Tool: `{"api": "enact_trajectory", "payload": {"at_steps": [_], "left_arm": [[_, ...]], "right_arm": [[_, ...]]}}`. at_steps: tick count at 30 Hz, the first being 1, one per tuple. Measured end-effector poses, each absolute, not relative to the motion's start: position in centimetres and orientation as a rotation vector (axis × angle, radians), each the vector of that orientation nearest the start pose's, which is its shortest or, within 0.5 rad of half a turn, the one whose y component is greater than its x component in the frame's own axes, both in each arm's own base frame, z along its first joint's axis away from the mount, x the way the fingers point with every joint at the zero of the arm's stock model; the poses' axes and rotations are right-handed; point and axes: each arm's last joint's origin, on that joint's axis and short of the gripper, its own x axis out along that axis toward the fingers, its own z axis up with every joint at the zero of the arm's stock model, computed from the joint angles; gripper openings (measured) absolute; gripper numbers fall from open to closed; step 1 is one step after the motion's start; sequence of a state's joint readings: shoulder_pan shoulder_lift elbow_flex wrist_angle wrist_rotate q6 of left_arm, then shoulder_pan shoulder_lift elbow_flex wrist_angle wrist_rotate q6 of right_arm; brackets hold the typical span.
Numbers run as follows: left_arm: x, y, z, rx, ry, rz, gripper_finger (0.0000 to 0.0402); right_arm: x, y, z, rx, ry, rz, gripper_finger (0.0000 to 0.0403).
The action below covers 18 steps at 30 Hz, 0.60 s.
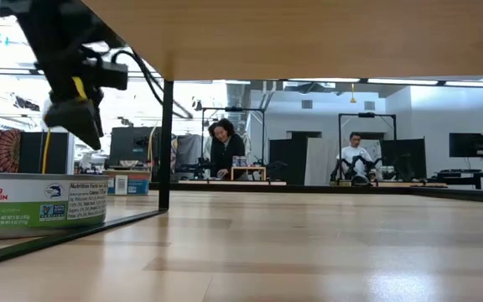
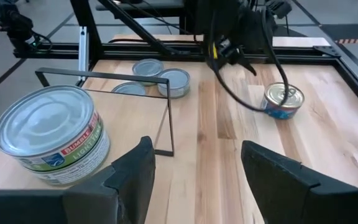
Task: Stack canned seafood by type on shelf
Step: Stack the blue-pink tuna can on the top of the blue-pink tuna cans on the shelf
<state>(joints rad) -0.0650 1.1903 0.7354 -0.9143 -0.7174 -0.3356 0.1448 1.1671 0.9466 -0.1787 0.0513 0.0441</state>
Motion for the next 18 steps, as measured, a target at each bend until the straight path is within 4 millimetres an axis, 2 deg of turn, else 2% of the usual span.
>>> {"api": "enact_trajectory", "payload": {"at_steps": [5,10,14,18], "left_arm": [[18.2,0.6,21.6,0.329,1.007,0.569,0.0189],[19.3,1.0,21.2,0.240,0.933,0.615,0.0187],[20.6,1.5,19.4,0.219,1.005,0.659,0.0187],[21.3,2.2,17.4,0.269,1.110,0.695,0.0187]], "right_arm": [[25.6,3.1,31.4,-0.006,0.396,0.068,0.0265],[25.6,2.9,31.4,-0.009,0.396,0.059,0.0265],[25.6,2.8,31.4,-0.014,0.392,0.057,0.0265],[25.6,2.8,31.4,-0.014,0.390,0.057,0.0265]]}}
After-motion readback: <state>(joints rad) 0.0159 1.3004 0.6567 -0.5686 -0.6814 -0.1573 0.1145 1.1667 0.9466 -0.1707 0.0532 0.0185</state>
